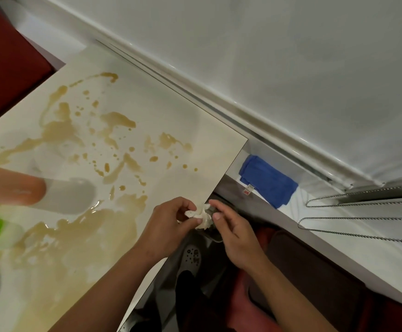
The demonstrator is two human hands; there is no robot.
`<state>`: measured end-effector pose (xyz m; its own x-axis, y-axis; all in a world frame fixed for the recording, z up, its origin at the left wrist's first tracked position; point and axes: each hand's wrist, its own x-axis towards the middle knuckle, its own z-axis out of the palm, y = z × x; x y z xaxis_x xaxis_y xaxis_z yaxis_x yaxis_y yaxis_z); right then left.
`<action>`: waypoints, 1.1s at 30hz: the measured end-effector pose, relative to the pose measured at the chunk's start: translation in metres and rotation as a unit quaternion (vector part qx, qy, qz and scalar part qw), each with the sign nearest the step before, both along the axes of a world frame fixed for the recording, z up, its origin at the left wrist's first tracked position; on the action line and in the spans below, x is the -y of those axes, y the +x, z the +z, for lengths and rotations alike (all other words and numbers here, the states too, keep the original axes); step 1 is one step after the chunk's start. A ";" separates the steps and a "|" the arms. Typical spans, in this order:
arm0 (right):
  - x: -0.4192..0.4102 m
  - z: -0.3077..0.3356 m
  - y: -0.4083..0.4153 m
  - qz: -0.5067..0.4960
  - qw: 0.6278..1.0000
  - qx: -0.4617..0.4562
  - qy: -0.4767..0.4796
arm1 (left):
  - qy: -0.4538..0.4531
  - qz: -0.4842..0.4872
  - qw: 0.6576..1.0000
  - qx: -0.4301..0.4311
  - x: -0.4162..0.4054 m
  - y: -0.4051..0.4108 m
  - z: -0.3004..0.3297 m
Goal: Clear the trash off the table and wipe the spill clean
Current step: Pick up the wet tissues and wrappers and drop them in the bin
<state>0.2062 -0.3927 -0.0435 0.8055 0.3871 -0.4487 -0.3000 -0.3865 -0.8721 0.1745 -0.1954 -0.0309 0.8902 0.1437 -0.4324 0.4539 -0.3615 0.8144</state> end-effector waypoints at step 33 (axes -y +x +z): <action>0.019 -0.158 0.030 0.046 0.956 0.045 -0.286 | 0.219 -0.169 0.961 -0.003 -0.030 -0.028 -0.025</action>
<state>0.2367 -0.4117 -0.2019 0.8251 0.1707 -0.5387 -0.1748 -0.8295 -0.5305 0.1467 -0.1654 -0.0559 0.9158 0.0167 -0.4012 0.2545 -0.7971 0.5476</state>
